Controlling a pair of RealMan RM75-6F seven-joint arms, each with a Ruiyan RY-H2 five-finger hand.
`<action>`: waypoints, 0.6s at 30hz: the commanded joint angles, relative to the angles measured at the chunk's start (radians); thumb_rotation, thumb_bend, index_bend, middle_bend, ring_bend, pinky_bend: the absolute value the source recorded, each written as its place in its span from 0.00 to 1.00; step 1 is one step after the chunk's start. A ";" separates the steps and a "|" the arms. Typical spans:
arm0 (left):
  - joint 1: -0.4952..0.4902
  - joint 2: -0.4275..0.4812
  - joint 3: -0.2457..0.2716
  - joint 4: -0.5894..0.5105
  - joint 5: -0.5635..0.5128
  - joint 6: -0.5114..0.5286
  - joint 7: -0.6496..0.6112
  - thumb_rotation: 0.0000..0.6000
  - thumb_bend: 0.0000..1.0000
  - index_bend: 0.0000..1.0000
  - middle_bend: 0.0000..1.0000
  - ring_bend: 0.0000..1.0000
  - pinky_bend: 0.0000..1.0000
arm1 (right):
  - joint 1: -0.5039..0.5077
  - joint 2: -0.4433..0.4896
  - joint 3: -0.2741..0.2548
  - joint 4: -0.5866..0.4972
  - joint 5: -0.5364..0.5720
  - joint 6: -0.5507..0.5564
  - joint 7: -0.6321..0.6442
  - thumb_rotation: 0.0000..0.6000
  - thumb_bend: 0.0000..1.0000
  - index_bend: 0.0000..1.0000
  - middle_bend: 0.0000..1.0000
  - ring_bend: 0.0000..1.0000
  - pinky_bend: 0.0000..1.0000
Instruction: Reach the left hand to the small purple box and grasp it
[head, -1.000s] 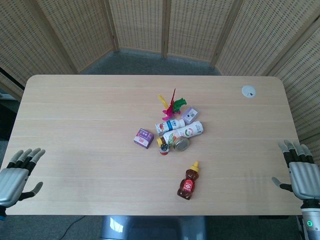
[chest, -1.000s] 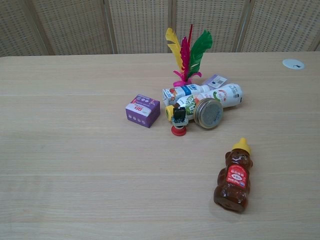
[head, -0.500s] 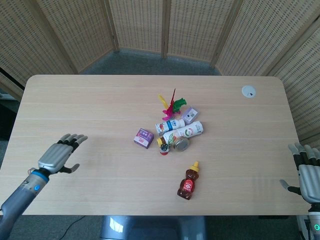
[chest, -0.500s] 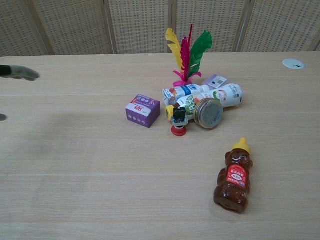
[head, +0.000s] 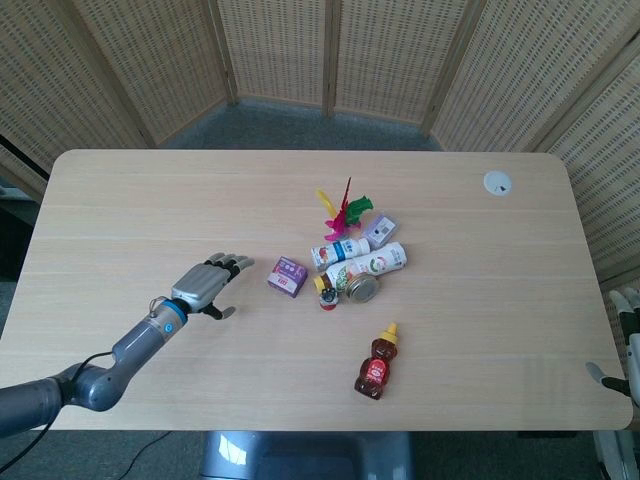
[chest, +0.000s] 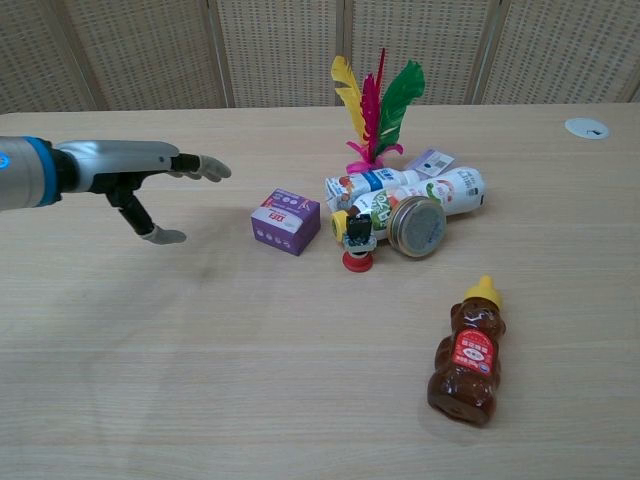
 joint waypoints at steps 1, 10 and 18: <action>-0.050 -0.070 -0.011 0.074 -0.040 -0.011 0.011 1.00 0.39 0.00 0.00 0.00 0.00 | -0.005 0.002 0.001 0.006 0.011 -0.001 0.009 1.00 0.16 0.00 0.00 0.00 0.00; -0.141 -0.184 -0.018 0.219 -0.084 -0.068 0.004 1.00 0.39 0.00 0.00 0.00 0.00 | -0.016 0.014 0.012 0.019 0.029 0.010 0.031 1.00 0.16 0.00 0.00 0.00 0.00; -0.219 -0.312 -0.034 0.385 -0.075 -0.126 -0.037 1.00 0.39 0.00 0.00 0.00 0.00 | -0.042 0.031 0.015 0.004 0.055 0.039 0.024 1.00 0.16 0.00 0.00 0.00 0.00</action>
